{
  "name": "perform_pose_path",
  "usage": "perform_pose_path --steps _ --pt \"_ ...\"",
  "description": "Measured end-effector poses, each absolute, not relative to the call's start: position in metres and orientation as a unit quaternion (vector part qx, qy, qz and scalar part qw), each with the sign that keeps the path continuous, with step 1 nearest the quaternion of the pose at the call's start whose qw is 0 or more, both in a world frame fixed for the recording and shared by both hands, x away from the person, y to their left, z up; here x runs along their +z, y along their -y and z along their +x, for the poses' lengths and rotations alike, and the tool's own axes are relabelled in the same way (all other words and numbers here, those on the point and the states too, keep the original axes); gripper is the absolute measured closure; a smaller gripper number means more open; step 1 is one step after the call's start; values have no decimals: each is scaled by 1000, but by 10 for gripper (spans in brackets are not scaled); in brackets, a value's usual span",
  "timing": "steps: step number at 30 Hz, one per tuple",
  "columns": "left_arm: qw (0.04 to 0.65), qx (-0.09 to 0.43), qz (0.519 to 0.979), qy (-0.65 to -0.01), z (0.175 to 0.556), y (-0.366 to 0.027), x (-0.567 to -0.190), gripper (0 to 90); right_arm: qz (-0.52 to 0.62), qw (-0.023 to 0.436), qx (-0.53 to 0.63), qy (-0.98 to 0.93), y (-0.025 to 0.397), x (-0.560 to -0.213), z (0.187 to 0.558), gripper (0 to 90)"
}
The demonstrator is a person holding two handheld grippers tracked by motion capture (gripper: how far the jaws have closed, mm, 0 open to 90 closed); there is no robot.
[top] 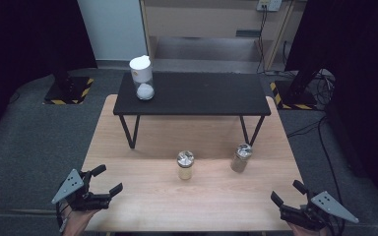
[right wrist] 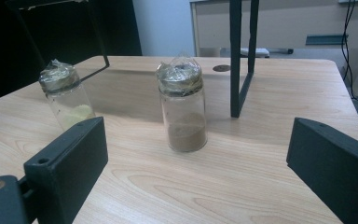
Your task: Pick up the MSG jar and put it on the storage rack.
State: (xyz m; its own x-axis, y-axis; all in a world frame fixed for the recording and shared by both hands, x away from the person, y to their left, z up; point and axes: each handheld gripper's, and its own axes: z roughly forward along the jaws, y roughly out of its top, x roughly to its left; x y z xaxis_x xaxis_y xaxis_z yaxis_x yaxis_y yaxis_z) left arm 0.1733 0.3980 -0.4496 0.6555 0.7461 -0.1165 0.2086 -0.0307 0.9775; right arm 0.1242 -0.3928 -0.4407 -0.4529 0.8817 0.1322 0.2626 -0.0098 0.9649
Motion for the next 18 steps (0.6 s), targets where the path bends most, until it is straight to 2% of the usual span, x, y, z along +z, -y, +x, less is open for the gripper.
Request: perform_pose_path --steps 9,18 --pt "591 232 688 -352 171 -403 -452 47 441 279 556 -647 392 -440 124 58" --pt "587 242 691 -345 168 -401 -453 11 441 280 555 -647 392 -440 124 58"
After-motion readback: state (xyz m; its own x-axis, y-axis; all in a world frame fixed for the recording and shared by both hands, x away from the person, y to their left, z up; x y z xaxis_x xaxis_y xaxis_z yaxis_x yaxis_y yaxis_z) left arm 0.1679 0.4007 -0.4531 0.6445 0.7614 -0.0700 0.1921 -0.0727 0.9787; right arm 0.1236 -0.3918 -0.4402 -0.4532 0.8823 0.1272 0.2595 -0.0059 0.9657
